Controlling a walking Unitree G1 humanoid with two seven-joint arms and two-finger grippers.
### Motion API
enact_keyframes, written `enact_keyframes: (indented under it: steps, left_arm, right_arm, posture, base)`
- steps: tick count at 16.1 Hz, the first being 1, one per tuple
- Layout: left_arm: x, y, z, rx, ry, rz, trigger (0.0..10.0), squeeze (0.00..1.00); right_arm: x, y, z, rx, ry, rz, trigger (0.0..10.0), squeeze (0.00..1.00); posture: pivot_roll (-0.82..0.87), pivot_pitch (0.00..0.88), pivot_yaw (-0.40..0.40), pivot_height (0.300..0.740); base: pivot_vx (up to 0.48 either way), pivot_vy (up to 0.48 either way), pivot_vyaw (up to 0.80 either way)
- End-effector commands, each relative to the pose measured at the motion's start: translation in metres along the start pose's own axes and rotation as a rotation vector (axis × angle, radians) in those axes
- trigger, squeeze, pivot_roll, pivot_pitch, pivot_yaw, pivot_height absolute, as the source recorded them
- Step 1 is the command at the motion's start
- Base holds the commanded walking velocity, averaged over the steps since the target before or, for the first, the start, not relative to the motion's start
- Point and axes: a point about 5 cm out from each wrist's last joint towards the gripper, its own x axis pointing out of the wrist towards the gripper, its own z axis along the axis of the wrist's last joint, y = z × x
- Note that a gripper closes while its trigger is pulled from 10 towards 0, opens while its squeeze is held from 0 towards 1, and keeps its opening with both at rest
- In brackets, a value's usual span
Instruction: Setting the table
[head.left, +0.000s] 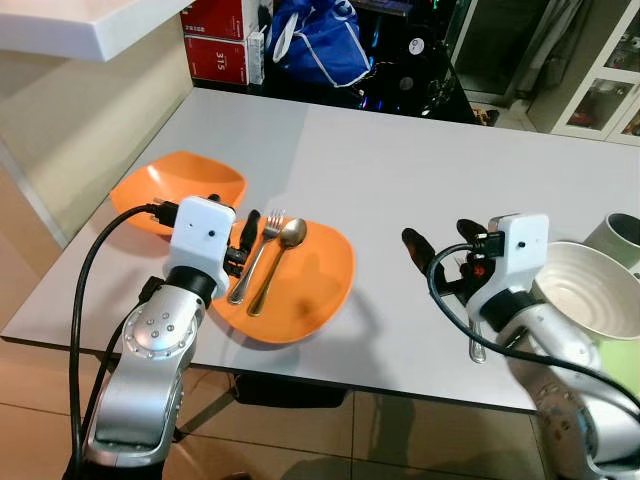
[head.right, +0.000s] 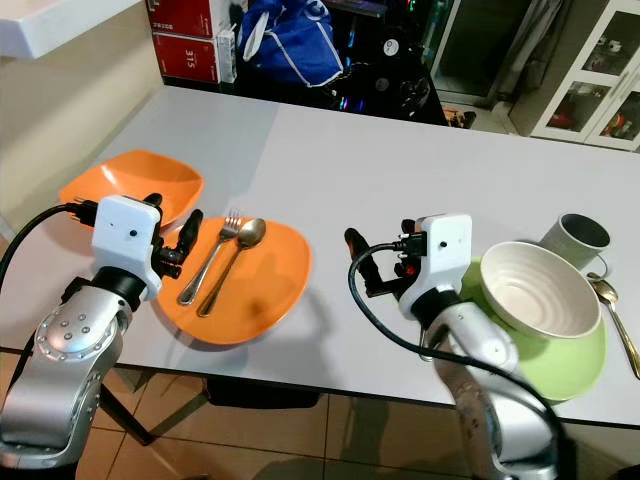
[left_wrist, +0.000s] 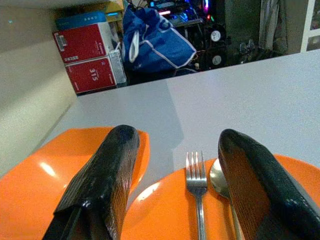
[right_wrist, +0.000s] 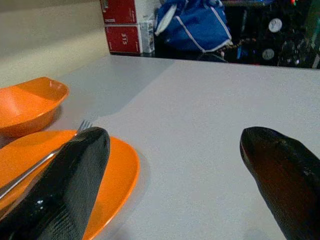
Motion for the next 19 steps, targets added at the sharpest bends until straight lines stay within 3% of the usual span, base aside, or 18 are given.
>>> enact_keyframes:
  steps: [1,7,9,13,19]
  left_arm:
    - [-0.005,0.0,-0.002,-0.003,0.021,0.002,10.0,0.0]
    - [-0.01,0.006,0.003,0.015,0.026,0.001,10.0,0.0]
    - [-0.003,0.003,-0.001,-0.003,0.036,-0.021,10.0,0.0]
    - [0.001,-0.009,0.002,-0.012,0.029,-0.072,10.0,0.0]
    - [-0.007,-0.008,0.0,0.0,0.038,-0.059,10.0,0.0]
  right_arm:
    - [-0.002,-0.007,-0.002,-0.003,0.008,-0.047,10.0,0.0]
    - [0.001,-0.002,-0.006,0.049,-0.007,-0.055,10.0,0.0]
    - [-0.001,0.0,-0.002,0.032,-0.02,-0.066,10.0,0.0]
    - [-0.007,-0.004,-0.005,0.039,-0.03,-0.103,10.0,0.0]
    - [-0.005,0.002,-0.004,0.032,-0.02,-0.051,10.0,0.0]
  posture:
    - [0.02,0.0,-0.056,0.74]
    - [0.04,0.0,-0.047,0.74]
    - [0.0,0.0,-0.03,0.74]
    - [0.01,0.0,-0.011,0.74]
    - [0.02,0.0,-0.035,0.74]
  base:
    - [0.0,0.0,0.0]
    - [0.0,0.0,0.0]
    - [0.0,0.0,0.0]
    - [0.0,0.328,0.0]
    - [0.0,0.377,0.0]
